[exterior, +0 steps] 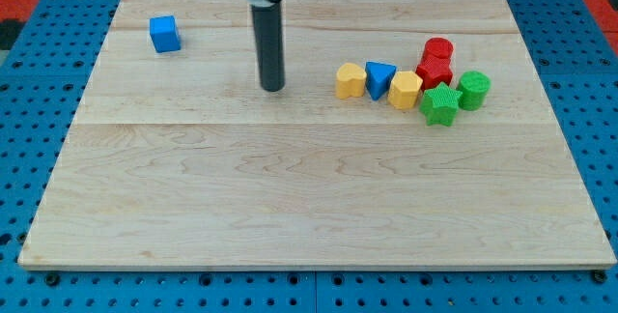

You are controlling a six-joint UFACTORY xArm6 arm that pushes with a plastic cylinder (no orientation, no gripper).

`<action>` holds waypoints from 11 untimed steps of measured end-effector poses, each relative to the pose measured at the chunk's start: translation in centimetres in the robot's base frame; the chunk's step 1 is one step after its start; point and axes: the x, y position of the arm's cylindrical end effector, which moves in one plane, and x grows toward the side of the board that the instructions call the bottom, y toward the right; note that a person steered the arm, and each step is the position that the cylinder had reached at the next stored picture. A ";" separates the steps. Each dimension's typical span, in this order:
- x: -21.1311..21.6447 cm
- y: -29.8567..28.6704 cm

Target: Push the blue cube slightly to the top

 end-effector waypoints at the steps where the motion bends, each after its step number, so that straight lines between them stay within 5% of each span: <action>1: -2.3 -3.8; 5: -5.3 -13.5; 7: -10.6 -13.8; 8: -8.2 -9.2; 10: 4.3 6.8; 11: 3.0 11.4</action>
